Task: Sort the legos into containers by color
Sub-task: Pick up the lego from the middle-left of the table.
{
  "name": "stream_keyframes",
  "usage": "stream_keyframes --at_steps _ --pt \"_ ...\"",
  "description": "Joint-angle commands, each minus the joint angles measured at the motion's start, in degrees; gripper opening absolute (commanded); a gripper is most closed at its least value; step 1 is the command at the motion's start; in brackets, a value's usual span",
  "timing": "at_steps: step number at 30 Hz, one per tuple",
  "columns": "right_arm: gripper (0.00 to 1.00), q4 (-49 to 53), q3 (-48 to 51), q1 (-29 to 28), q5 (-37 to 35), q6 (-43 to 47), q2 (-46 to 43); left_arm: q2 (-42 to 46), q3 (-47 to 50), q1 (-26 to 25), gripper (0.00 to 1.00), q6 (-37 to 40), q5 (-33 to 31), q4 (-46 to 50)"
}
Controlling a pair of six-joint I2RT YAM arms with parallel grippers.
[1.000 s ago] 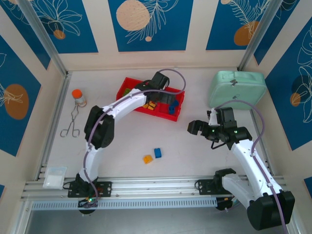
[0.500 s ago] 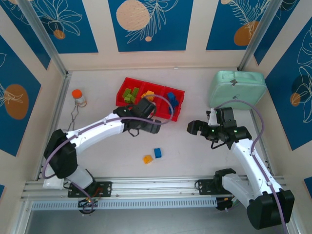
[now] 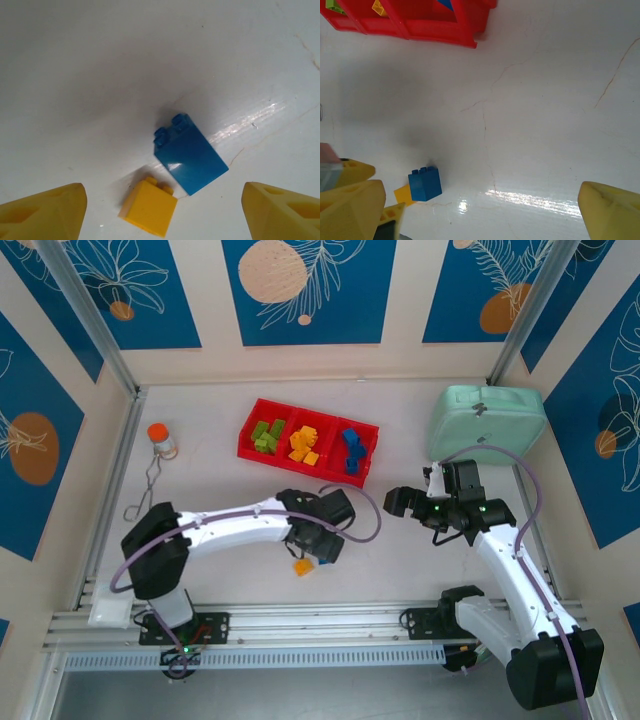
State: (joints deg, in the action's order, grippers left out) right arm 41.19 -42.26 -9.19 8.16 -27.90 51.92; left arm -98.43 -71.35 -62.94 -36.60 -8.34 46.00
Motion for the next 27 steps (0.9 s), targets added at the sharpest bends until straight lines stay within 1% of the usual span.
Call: stream_keyframes --at_steps 1,4,6,8,19,23,27 --pt "0.99 0.56 0.51 0.11 1.28 0.46 -0.94 -2.66 -1.89 0.10 0.76 -2.70 2.02 2.24" --pt "0.99 0.25 0.77 0.11 1.33 0.40 -1.13 -4.16 -1.81 -0.25 0.72 -3.28 2.80 1.81" --pt "0.99 -0.05 1.04 0.00 1.43 0.30 -1.09 -4.81 -1.38 -0.35 0.65 -3.66 3.06 0.89" --pt "0.99 -0.30 1.17 -0.03 1.42 0.29 -1.03 -5.22 -1.04 -0.43 0.61 -3.76 3.77 -0.49" --pt "0.99 -0.19 1.12 -0.05 1.14 0.39 -0.75 -9.06 -1.43 -0.78 0.61 -3.61 6.61 -2.71" --pt "0.99 -0.33 1.17 -0.06 1.30 0.48 -0.73 -10.78 -0.92 -0.78 0.63 -3.12 10.52 -5.53" --pt "0.99 -0.28 1.12 -0.12 1.16 0.48 -0.52 -12.20 -0.87 -0.77 0.61 -3.57 10.65 -6.27"
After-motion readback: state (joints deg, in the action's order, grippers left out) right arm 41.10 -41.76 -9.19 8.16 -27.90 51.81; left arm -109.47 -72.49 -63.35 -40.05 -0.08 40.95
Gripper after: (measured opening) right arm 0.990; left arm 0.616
